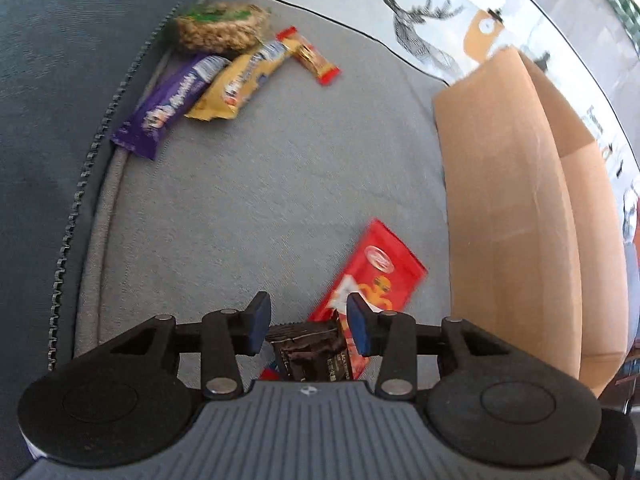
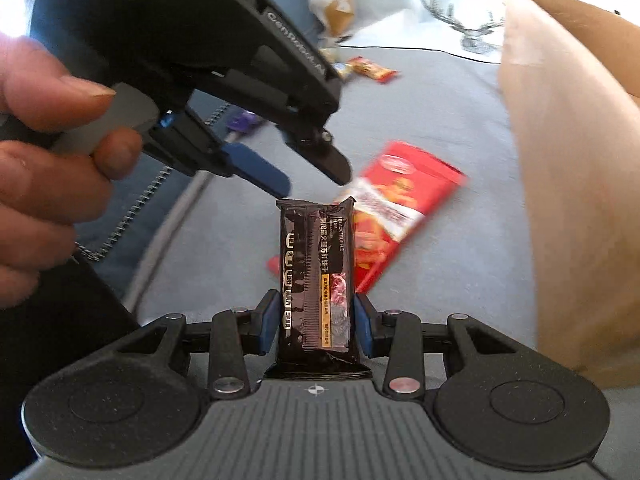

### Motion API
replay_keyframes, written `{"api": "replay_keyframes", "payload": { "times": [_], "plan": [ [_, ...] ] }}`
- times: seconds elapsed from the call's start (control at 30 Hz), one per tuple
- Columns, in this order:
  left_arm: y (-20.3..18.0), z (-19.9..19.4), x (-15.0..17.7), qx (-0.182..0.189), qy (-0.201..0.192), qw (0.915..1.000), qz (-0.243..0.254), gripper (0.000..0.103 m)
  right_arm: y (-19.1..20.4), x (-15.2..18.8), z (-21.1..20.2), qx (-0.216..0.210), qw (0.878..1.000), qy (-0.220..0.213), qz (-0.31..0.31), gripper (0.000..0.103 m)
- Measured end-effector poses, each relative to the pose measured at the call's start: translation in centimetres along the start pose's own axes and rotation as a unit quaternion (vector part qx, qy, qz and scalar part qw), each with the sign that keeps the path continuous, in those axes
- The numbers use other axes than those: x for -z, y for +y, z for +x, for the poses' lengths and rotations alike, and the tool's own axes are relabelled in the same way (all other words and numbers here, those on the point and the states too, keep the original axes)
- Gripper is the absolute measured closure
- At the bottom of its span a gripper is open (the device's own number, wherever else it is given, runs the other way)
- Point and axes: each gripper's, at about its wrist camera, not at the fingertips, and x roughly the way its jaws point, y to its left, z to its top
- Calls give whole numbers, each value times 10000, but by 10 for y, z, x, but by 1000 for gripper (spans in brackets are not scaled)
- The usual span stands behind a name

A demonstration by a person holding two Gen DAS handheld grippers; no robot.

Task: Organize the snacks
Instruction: 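Grasp the red spicy strip bag with the left gripper while the right gripper holds the chocolate bar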

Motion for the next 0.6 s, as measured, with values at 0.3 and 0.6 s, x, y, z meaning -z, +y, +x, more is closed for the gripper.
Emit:
{"api": "replay_keyframes", "payload": {
  "times": [0.3,0.6],
  "plan": [
    [-7,11,-7,334,250,9988,251,39,12,-1,-22,850,9961,-206,99,62],
    [-48,20,7,-246,231,9891,1431,31,-1,11,-21,1409,9876,-35,694,62]
  ]
}}
